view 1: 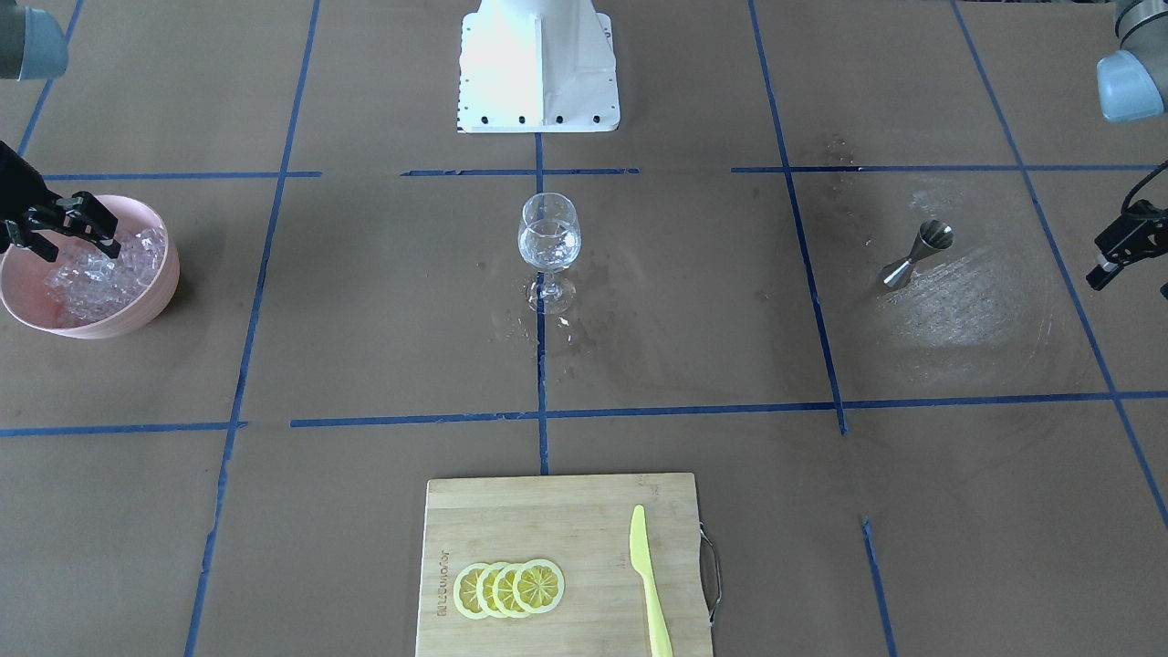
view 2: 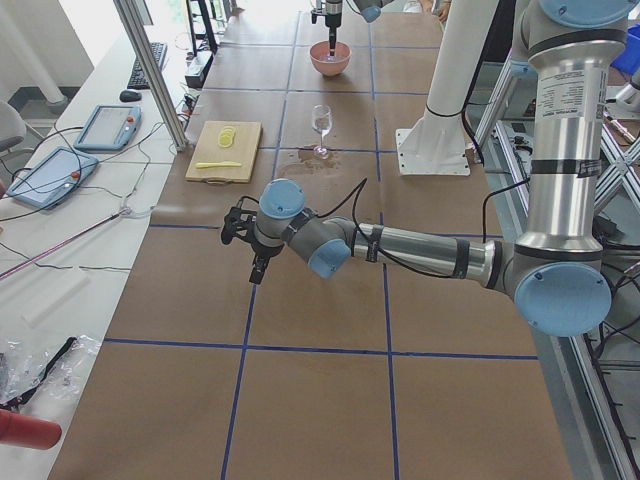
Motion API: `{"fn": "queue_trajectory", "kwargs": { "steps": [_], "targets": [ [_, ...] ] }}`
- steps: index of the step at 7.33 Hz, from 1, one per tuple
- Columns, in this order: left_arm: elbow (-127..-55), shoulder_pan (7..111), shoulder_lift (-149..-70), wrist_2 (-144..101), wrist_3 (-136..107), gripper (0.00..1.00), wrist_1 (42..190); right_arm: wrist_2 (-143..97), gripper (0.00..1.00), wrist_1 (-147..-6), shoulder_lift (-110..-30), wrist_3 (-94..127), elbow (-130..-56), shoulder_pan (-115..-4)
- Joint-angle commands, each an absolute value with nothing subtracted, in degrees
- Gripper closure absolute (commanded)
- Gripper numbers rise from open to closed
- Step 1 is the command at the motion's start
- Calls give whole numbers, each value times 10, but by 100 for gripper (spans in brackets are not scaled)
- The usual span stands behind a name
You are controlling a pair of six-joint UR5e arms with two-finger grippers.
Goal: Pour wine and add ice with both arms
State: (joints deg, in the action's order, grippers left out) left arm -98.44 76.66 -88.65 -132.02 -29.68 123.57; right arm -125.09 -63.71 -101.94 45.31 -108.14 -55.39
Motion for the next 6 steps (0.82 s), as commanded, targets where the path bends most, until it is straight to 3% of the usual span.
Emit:
{"fn": "queue_trajectory", "kwargs": {
  "steps": [1,5,6],
  "targets": [
    [-996,767,-885,-1320,-301,0,1236,-1237,17,-636,-1001,454,-1069,-545],
    [-1002,768,-885,-1319,-302,0,1236,-1239,31,-635,-1006,454,-1071,-546],
    [-1002,768,-885,-1320,-302,0,1236,-1239,53,-635,-1006,454,-1070,-546]
  ]
}}
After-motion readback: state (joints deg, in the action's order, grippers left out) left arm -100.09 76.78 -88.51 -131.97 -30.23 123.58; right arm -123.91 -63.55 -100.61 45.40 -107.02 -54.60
